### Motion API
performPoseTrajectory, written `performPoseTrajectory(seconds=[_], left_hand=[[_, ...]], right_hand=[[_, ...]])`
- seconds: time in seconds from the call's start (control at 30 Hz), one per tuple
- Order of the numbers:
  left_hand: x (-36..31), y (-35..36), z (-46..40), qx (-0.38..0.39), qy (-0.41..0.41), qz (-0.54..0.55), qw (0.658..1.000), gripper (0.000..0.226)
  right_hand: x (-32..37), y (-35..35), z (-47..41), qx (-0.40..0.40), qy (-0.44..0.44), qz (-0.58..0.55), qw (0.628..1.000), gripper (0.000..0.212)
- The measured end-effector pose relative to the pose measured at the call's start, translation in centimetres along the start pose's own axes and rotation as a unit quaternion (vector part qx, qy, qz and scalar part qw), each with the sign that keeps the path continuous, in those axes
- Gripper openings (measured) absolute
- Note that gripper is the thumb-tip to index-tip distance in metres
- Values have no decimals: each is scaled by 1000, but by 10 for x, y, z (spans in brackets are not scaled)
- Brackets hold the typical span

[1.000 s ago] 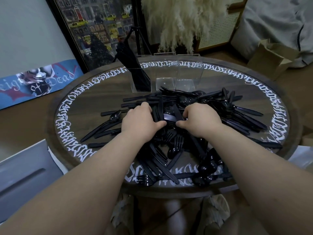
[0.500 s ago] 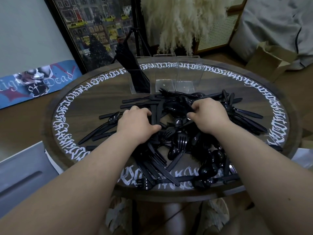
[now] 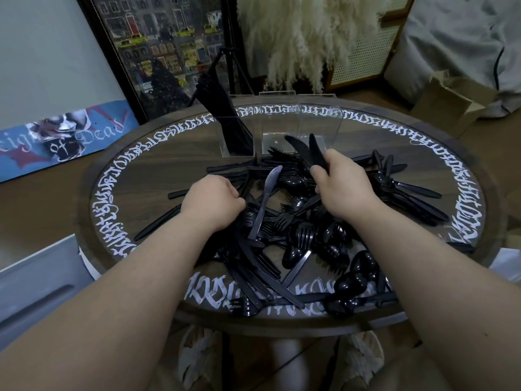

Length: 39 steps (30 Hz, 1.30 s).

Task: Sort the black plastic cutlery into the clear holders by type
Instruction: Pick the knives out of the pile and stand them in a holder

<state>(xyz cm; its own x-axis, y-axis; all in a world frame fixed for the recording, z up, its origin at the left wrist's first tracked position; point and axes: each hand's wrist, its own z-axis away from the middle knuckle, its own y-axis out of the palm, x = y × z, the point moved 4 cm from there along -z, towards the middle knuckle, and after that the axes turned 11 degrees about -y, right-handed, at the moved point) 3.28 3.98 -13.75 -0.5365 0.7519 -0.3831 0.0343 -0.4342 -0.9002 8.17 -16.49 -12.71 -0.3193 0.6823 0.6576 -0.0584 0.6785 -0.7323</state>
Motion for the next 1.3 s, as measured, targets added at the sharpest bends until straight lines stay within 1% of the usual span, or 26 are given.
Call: performPoseTrajectory(seconds=[0.03,0.1,0.17,0.23,0.33,0.43,0.5,0.57,0.67,0.77,0.83,0.87,0.97,1.0,1.07,1.13,1.2,1.3], left_hand=[[3,-2,-1,4,-4,1,1000,7],[10,-5,-3,1,-8,14,1000,12],[17,-10,-7,-14,-14,49,999,16],[23,-17,-10,-29,-17,103,994,14],[31,-25,-10,-23,-22,222,975,12],[36,-31,-6,-4,-33,319,947,16],[35,-37,-2,-14,-22,348,937,19],[33,-42,3,-28,-4,360,932,19],[27,-41,8,-21,28,373,927,20],[17,-34,14,22,71,346,935,19],[12,-28,18,70,92,318,941,17],[10,-24,20,99,97,308,941,15],[6,-15,24,166,90,286,940,20],[5,-13,24,169,78,279,942,22],[6,-13,21,151,41,283,946,24],[6,-13,20,141,12,303,942,21],[4,-13,22,150,4,316,937,19],[-3,-11,28,177,18,328,928,19]], right_hand=[[3,1,-1,-1,-1,-1,1000,19],[8,3,-2,-2,2,-10,1000,19],[14,5,-3,-5,2,-24,1000,20],[20,9,-5,-14,-1,-56,998,21],[26,14,-7,-36,15,-152,988,22],[27,16,-8,-45,38,-185,981,31],[29,17,-9,-52,48,-212,975,32],[33,19,-9,-54,53,-232,970,34],[37,25,-9,-56,62,-287,954,35],[38,29,-9,-68,82,-340,934,31],[38,30,-9,-68,89,-359,927,17],[39,30,-9,-66,89,-364,925,13],[41,28,-6,-67,85,-375,921,12],[41,26,-5,-70,82,-380,919,11],[42,23,-5,-77,77,-378,919,11],[43,21,-4,-69,80,-388,915,10],[44,23,-3,-56,95,-425,899,11],[47,26,-1,-47,108,-457,881,14]])
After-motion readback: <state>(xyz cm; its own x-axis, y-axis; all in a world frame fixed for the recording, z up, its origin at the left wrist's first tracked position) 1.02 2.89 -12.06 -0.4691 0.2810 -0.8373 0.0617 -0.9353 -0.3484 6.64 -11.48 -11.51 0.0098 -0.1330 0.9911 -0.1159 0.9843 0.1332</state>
